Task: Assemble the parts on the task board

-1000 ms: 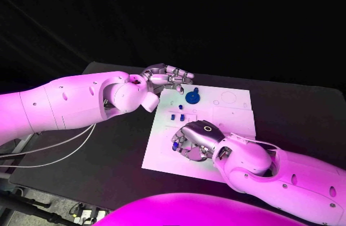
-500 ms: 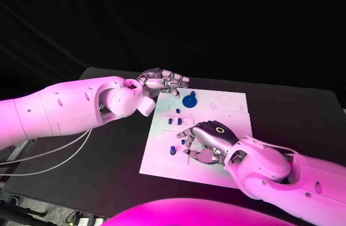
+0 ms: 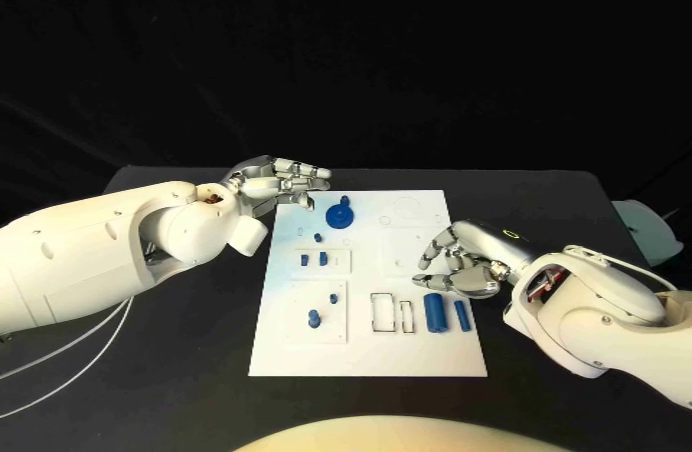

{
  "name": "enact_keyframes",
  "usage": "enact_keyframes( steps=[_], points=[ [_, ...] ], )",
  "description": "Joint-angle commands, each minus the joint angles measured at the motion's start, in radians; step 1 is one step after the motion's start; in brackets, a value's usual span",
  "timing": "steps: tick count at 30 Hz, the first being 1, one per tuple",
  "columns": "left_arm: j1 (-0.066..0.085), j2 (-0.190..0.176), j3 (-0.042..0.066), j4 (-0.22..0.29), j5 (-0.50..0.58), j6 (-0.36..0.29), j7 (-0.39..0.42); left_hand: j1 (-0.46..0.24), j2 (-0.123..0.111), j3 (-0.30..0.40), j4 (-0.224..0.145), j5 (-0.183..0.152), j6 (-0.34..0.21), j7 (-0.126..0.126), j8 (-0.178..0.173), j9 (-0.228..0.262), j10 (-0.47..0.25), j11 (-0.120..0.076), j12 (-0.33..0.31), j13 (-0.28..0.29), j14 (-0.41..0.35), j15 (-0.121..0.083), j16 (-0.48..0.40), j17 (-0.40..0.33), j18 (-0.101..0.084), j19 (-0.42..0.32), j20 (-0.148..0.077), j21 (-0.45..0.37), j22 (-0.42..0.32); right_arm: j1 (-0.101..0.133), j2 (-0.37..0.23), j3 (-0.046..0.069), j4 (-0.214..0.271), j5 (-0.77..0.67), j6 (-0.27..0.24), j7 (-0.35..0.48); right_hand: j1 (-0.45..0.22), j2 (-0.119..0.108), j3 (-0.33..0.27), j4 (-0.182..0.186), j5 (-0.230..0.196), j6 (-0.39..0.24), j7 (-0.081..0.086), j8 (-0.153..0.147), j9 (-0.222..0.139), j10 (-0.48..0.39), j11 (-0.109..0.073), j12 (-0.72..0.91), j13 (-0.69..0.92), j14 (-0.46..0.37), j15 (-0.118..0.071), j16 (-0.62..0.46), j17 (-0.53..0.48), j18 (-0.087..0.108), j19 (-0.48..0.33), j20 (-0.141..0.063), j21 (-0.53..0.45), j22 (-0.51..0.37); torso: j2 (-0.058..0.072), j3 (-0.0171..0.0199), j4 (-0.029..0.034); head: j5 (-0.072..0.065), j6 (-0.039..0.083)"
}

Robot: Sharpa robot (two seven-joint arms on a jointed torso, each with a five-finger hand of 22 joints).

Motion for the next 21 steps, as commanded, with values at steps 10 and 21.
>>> enact_keyframes(
  steps=[10,21],
  points=[
    [-0.001,-0.006,-0.001,0.006,0.002,0.013,0.015,-0.01,0.0,-0.003,-0.006,-0.004,-0.01,0.001,-0.004,0.0,-0.007,-0.003,0.006,-0.001,-0.003,0.001,-0.002,-0.001,0.005,0.0,0.006,-0.006,-0.002,-0.024,-0.095,-0.019,0.029,-0.053,0.037,-0.156,0.012,0.028,-0.097,0.047,0.009,-0.048,-0.003,0.059,0.085,0.032,0.005,0.235,0.237,0.082,0.0,0.046,0.143,-0.017,0.073,0.001,0.033,0.236,-0.01,-0.005,-0.0101,-0.071,-0.008],
    [-0.002,-0.008,-0.001,0.01,0.003,0.012,0.015,-0.014,0.001,-0.004,-0.004,-0.004,-0.01,0.001,-0.004,0.001,-0.008,-0.003,0.008,-0.001,-0.003,0.002,-0.002,-0.001,0.004,0.0,0.007,-0.007,-0.002,-0.063,-0.055,-0.021,0.02,-0.082,0.031,-0.168,0.005,0.008,-0.154,0.093,0.015,-0.058,-0.001,0.058,0.104,0.033,0.008,0.241,0.249,0.083,0.003,0.051,0.151,-0.019,0.077,0.005,0.041,0.239,-0.009,-0.007,-0.0098,-0.065,-0.016]
  ],
)
